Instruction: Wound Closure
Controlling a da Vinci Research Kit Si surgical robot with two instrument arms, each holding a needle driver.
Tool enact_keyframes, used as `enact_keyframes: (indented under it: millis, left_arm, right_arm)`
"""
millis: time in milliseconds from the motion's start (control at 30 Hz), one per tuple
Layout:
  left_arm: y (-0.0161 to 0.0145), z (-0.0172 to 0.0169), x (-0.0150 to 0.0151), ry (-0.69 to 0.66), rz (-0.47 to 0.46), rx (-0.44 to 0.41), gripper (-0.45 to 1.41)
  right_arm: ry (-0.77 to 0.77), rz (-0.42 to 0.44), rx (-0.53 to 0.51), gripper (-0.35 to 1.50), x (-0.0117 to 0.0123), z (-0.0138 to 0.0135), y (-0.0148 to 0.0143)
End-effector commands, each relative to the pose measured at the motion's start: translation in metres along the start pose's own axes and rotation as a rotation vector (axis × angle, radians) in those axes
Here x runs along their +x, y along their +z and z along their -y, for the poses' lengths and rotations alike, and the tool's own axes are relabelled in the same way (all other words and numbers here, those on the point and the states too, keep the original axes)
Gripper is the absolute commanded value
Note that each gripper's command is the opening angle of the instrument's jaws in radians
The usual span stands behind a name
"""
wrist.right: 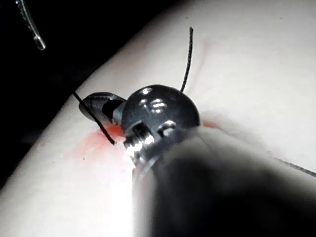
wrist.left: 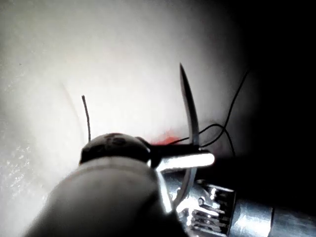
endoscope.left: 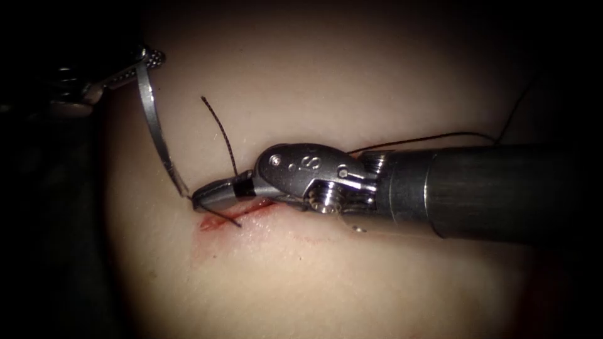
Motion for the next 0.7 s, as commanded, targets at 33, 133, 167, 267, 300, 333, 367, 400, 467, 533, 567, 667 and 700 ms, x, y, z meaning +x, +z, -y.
enact_keyframes:
  millis: [33,133,167,267,300,333,367,400,467,533,567,667,700]
  left_arm:
    - [0.0002,0.0006,0.0,0.002,0.0,0.0,-0.45]
    - [0.0,0.0007,0.0003,0.005,0.007,0.01,-0.45]
    - [-0.0001,0.0007,0.0004,0.012,0.009,0.012,-0.45]
    - [-0.0005,0.0008,0.0009,0.049,0.017,0.024,-0.45]
    - [-0.0007,0.0008,0.0012,0.061,0.021,0.029,-0.45]
    - [-0.0009,0.0007,0.0015,0.079,0.03,0.035,-0.45]
    - [-0.0014,0.0006,0.0021,0.122,0.035,0.061,-0.45]
    - [-0.0018,0.0005,0.0026,0.148,0.038,0.082,-0.45]
    - [-0.0024,0.0004,0.0034,0.189,0.044,0.112,-0.45]
    - [-0.0033,0.0003,0.0043,0.239,0.038,0.14,-0.45]
    - [-0.0036,0.0002,0.0048,0.268,0.041,0.158,-0.45]
    - [-0.0051,-0.0003,0.0064,0.365,0.039,0.219,-0.45]
    - [-0.0056,-0.0005,0.0069,0.393,0.037,0.231,-0.45]
  right_arm:
    - [0.019,0.004,0.051,-0.35,0.0003,0.001,0.002]
    - [0.034,-0.01,0.146,-0.35,0.0009,0.0025,0.0026]
    - [0.044,-0.018,0.181,-0.35,0.0012,0.0031,0.0027]
    - [0.08,-0.016,0.253,-0.35,0.0015,0.0044,0.0026]
    - [0.093,-0.009,0.274,-0.35,0.0014,0.0049,0.0025]
    - [0.105,0.001,0.294,-0.35,0.0013,0.0054,0.0023]
    - [0.144,0.029,0.339,-0.35,0.0008,0.0065,0.0017]
    - [0.168,0.042,0.356,-0.35,0.0005,0.0069,0.0015]
    - [0.213,0.073,0.389,-0.35,-0.0003,0.0081,0.0009]
    - [0.26,0.099,0.409,-0.35,-0.0013,0.0091,0.0005]
    - [0.292,0.127,0.421,-0.35,-0.002,0.0098,0.0004]
    - [0.362,0.206,0.456,-0.35,-0.0043,0.0122,-0.0001]
    - [0.379,0.224,0.463,-0.35,-0.0046,0.0126,-0.0002]
